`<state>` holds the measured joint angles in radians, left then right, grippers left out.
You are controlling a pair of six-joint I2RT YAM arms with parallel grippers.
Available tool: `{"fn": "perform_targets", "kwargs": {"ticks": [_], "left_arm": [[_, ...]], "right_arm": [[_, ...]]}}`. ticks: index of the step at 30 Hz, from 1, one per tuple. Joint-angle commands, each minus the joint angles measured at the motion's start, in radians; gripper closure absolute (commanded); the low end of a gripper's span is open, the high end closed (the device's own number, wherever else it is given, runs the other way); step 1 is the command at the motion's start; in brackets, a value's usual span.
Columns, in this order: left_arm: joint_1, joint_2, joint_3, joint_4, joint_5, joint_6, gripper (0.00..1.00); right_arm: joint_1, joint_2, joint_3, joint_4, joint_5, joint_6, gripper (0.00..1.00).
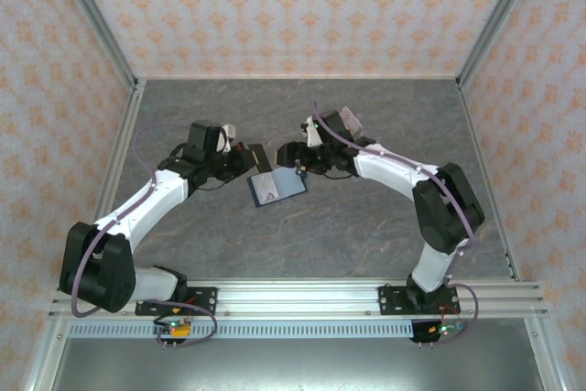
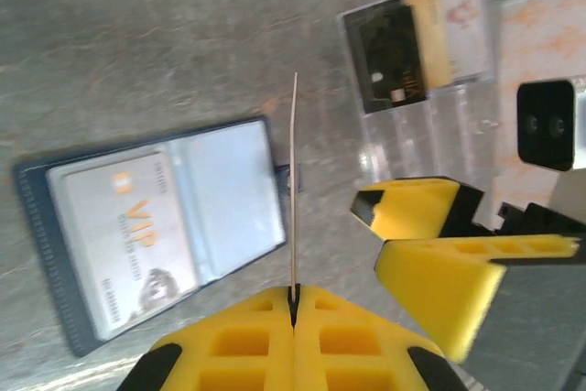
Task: Take the credit cards out of the card holder
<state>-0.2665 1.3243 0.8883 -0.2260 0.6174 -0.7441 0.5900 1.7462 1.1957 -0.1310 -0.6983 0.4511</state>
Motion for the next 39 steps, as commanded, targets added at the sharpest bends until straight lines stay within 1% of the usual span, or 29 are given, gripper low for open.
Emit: {"fn": "perform_targets", "kwargs": {"ticks": [1, 3, 5, 8, 10, 13, 15, 21, 25, 28, 29, 31, 34, 37, 39], "left_arm": [[0.004, -0.012, -0.010, 0.186, 0.105, -0.106, 0.99], [0.004, 0.009, -0.004, 0.236, 0.149, -0.130, 0.99], [0.008, 0.032, 0.005, 0.264, 0.169, -0.144, 0.99], [0.020, 0.063, -0.001, 0.353, 0.223, -0.197, 0.99], [0.024, 0.076, -0.002, 0.378, 0.241, -0.213, 0.98], [0.028, 0.087, -0.008, 0.410, 0.260, -0.235, 0.99], [0.031, 0.089, -0.016, 0.420, 0.266, -0.241, 0.99], [0.046, 0.085, -0.043, 0.439, 0.282, -0.261, 1.00], [0.049, 0.082, -0.058, 0.441, 0.286, -0.263, 0.99], [0.051, 0.079, -0.060, 0.436, 0.282, -0.262, 0.96], [0.052, 0.077, -0.062, 0.429, 0.277, -0.262, 0.93], [0.055, 0.071, -0.058, 0.391, 0.263, -0.251, 0.80], [0.061, 0.049, -0.041, 0.261, 0.199, -0.176, 0.63], [0.072, 0.015, -0.031, 0.113, 0.101, -0.095, 0.41], [0.083, -0.006, -0.024, -0.001, 0.007, -0.038, 0.28]], "right_arm": [[-0.016, -0.015, -0.017, 0.183, -0.122, 0.129, 0.16], [-0.028, -0.001, -0.009, 0.252, -0.170, 0.187, 0.16], [-0.037, 0.014, -0.002, 0.311, -0.203, 0.238, 0.17], [-0.050, 0.026, -0.003, 0.387, -0.243, 0.298, 0.22], [-0.057, 0.024, -0.015, 0.447, -0.267, 0.336, 0.29], [-0.064, 0.023, -0.034, 0.539, -0.313, 0.392, 0.42], [-0.065, 0.018, -0.036, 0.542, -0.325, 0.396, 0.51], [-0.068, 0.015, -0.041, 0.554, -0.351, 0.412, 0.72], [-0.068, 0.016, -0.039, 0.565, -0.367, 0.417, 0.83], [-0.068, 0.017, -0.033, 0.553, -0.369, 0.407, 0.91], [-0.068, 0.016, -0.032, 0.542, -0.365, 0.398, 0.94], [-0.068, 0.014, -0.024, 0.506, -0.354, 0.365, 0.99], [-0.075, -0.010, -0.005, 0.377, -0.294, 0.241, 1.00], [-0.093, -0.045, 0.016, 0.195, -0.178, 0.063, 1.00], [-0.111, -0.075, 0.032, 0.079, -0.077, -0.078, 1.00]]}}
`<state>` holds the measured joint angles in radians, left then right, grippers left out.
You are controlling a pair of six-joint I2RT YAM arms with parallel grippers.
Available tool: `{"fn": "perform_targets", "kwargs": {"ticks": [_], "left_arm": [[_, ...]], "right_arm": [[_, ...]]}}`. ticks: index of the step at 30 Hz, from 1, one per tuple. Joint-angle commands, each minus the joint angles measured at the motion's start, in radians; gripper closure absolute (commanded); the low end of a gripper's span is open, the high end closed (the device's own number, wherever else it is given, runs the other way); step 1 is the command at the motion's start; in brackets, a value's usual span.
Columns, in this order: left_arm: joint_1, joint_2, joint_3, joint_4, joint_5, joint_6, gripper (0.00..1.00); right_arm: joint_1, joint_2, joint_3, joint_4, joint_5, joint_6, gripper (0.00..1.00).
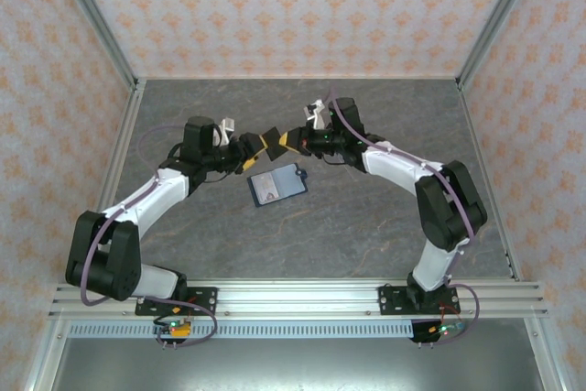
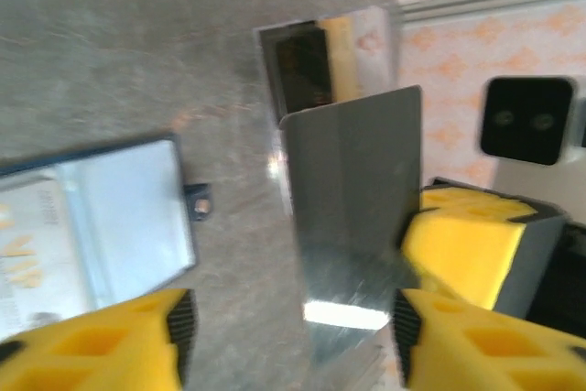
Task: Take the credit cards out of the card holder
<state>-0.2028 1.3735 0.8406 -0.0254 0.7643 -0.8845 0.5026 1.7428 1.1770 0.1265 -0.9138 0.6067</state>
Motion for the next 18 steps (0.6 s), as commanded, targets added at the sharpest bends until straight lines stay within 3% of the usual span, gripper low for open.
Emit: {"fn": "perform_targets", "kwargs": {"ticks": [1, 5, 8, 12, 18], "left_arm": [[0.023, -0.065, 0.028, -0.252, -0.185, 0.125, 0.25], [0.026, -0.097, 0.074, -0.484, -0.438, 0.244, 0.18], [0.028, -0.120, 0.089, -0.566, -0.552, 0.291, 0.09], [0.028, -0.151, 0.090, -0.595, -0.608, 0.323, 0.00], [0.028, -0.157, 0.083, -0.598, -0.619, 0.328, 0.00]], "right_arm": [[-0.028, -0.086, 0.057, -0.221, 0.188, -0.292, 1.00], [-0.035, -0.129, 0.094, -0.380, 0.432, -0.535, 1.00], [-0.036, -0.149, 0.104, -0.421, 0.596, -0.658, 1.00], [-0.039, -0.128, 0.153, -0.475, 0.715, -0.788, 1.00], [-0.055, -0.021, 0.231, -0.548, 0.770, -0.918, 1.00]]}}
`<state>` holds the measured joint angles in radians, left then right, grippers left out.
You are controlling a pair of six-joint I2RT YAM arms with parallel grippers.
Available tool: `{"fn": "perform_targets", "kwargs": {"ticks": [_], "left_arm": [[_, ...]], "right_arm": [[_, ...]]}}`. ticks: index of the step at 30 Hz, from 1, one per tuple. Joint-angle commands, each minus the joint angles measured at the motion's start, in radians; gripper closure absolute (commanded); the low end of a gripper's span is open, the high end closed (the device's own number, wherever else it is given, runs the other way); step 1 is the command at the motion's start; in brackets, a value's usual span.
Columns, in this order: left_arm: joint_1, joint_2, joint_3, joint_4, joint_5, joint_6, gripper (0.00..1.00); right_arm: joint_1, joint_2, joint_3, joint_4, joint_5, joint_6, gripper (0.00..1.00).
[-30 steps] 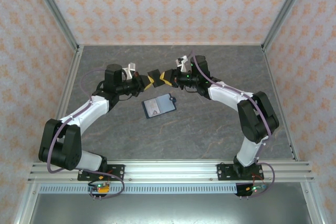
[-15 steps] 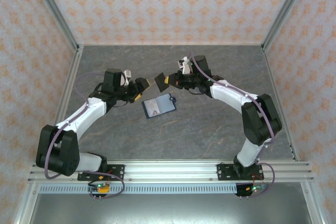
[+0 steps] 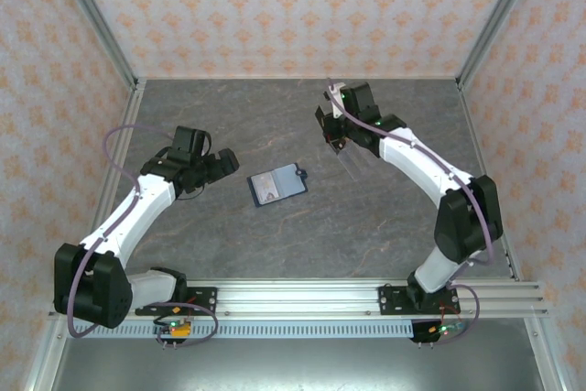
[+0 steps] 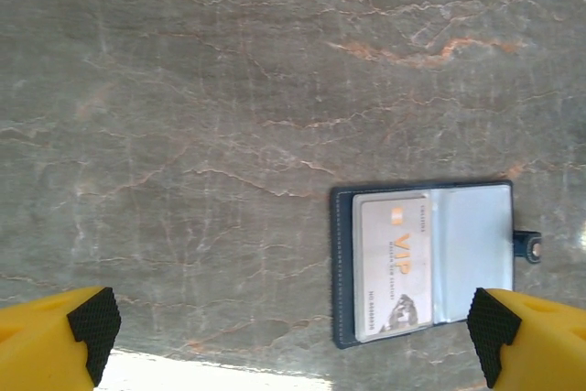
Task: Take the credit cards out of the card holder
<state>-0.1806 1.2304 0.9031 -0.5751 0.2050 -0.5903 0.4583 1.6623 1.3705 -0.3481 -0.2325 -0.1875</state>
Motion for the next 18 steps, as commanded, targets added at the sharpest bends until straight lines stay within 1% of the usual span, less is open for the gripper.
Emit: {"fn": "perform_targets", "kwargs": {"ticks": [1, 7, 10, 18], "left_arm": [[0.006, -0.013, 0.018, -0.047, -0.056, 0.033, 0.00], [0.006, 0.004, 0.003, -0.032, -0.029, 0.026, 0.00], [0.006, 0.017, 0.001, -0.023, -0.015, 0.021, 0.00], [0.006, 0.034, -0.006, -0.003, 0.011, 0.012, 0.00]], "right_arm": [[-0.015, 0.073, 0.044, -0.074, 0.100, -0.132, 1.00], [-0.057, 0.133, 0.053, -0.037, 0.087, -0.150, 1.00], [-0.074, 0.168, 0.067, -0.029, 0.056, -0.158, 1.00], [-0.076, 0.270, 0.124, -0.045, 0.072, -0.201, 1.00]]}}
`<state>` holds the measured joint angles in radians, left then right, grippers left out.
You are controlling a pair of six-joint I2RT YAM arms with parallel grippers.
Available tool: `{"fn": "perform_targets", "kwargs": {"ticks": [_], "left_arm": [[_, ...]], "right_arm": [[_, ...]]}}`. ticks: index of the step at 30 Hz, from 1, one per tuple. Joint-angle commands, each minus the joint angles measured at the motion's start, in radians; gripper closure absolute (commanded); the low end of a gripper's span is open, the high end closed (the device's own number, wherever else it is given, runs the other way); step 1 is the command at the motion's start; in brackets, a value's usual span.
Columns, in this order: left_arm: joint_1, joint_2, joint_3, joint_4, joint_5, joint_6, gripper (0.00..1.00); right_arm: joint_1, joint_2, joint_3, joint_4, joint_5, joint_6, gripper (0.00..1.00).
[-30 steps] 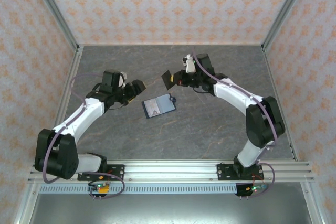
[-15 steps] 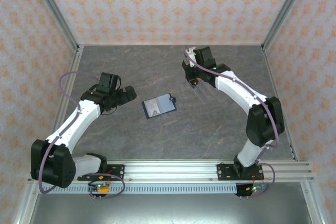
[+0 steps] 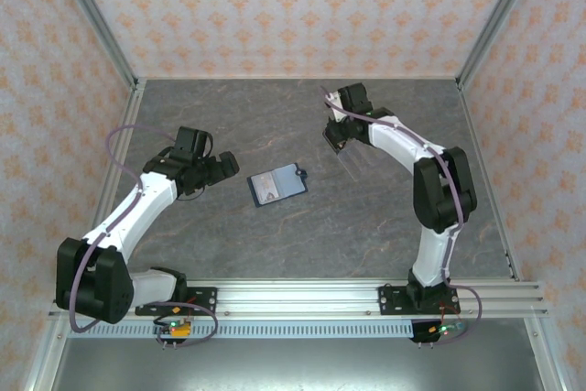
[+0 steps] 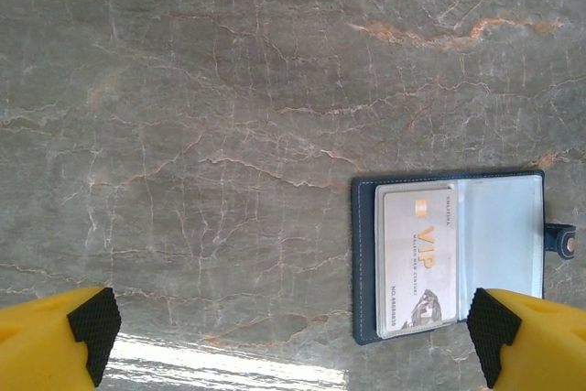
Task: Take the credit cards out of the card holder
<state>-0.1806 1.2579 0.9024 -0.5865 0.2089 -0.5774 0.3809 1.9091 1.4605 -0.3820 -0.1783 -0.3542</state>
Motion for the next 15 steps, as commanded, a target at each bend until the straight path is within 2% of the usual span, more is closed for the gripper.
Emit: {"fn": "perform_targets", "kwargs": {"ticks": [1, 15], "left_arm": [[0.006, 0.009, -0.005, 0.008, 0.007, -0.001, 0.00], [0.007, 0.020, -0.013, 0.024, 0.024, -0.004, 0.00]], "right_arm": [[0.002, 0.031, 0.038, -0.013, 0.022, -0.036, 1.00], [0.003, 0.097, 0.040, -0.013, 0.059, -0.060, 1.00]]}}
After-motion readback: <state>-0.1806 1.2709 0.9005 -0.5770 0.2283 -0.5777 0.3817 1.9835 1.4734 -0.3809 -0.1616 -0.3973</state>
